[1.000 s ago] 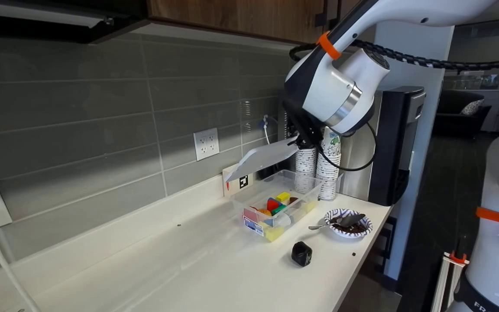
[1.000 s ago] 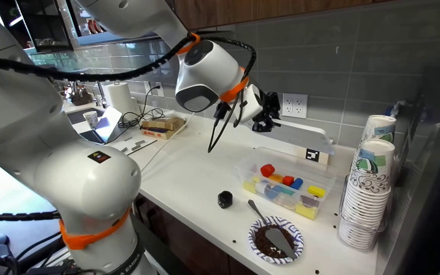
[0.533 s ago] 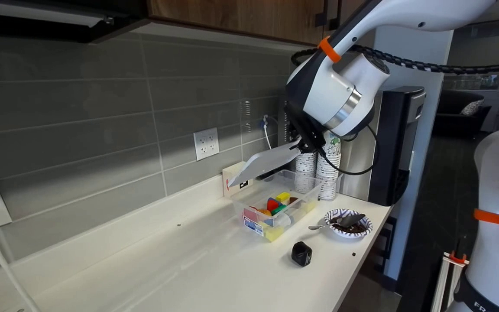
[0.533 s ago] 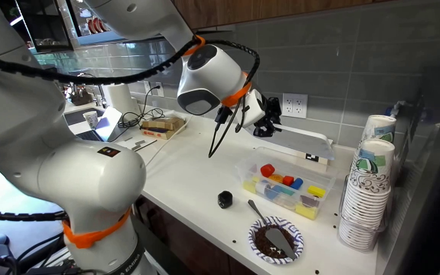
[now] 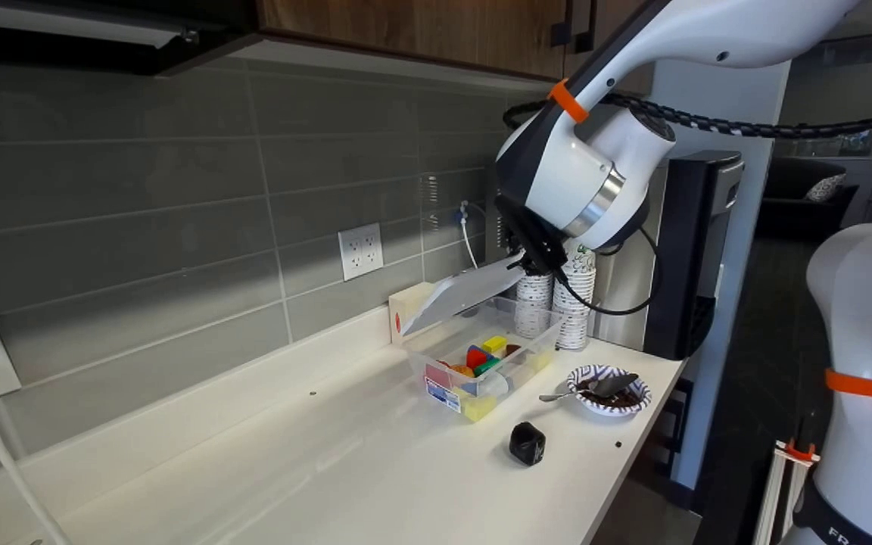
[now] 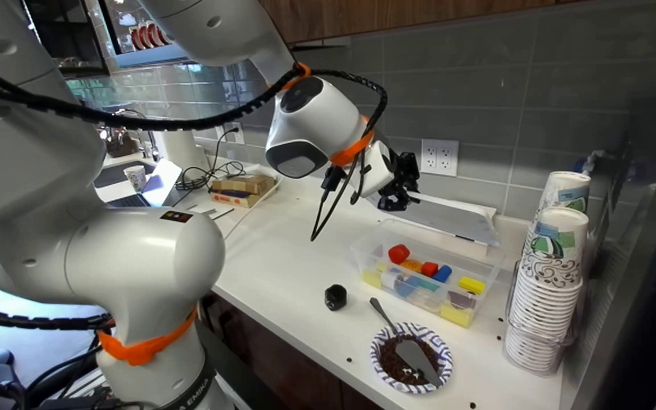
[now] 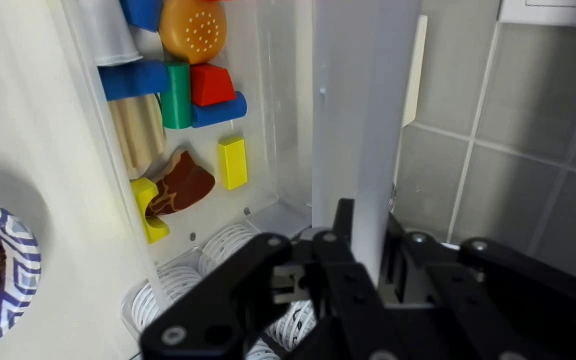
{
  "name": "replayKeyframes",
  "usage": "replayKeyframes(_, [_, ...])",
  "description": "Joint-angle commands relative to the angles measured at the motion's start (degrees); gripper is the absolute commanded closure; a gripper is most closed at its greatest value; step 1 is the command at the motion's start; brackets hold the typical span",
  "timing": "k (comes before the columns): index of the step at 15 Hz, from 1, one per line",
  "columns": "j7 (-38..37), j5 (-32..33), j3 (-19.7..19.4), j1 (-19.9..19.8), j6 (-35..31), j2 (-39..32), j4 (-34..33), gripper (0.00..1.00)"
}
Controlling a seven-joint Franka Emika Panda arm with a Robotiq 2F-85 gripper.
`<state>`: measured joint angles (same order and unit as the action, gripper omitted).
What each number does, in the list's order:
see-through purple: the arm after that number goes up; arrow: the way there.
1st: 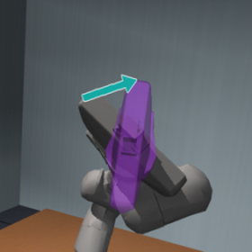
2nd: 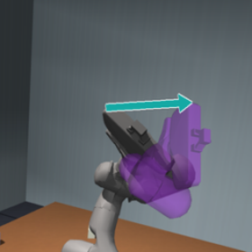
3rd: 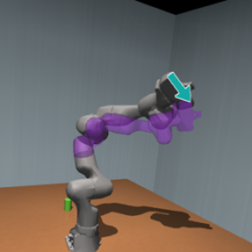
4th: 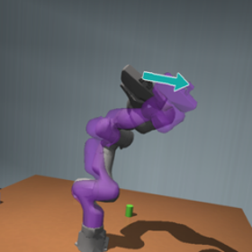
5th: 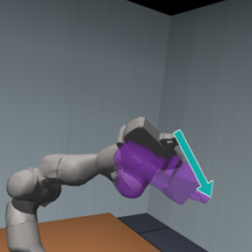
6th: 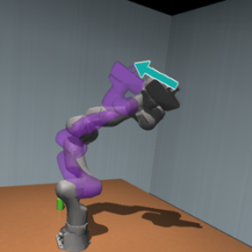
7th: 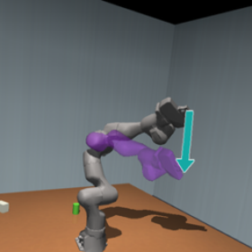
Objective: Put the white lid on the clear storage bin
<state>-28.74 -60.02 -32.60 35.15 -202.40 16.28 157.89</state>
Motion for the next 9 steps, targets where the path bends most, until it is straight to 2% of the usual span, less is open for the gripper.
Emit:
replayKeyframes(1, [-2.0,2.3,-6.0,6.8,-3.9,-0.7,0.0,0.97])
replayKeyframes(9, [-9.0,10.0,-20.9,21.3,-8.3,-3.5,0.0,0.97])
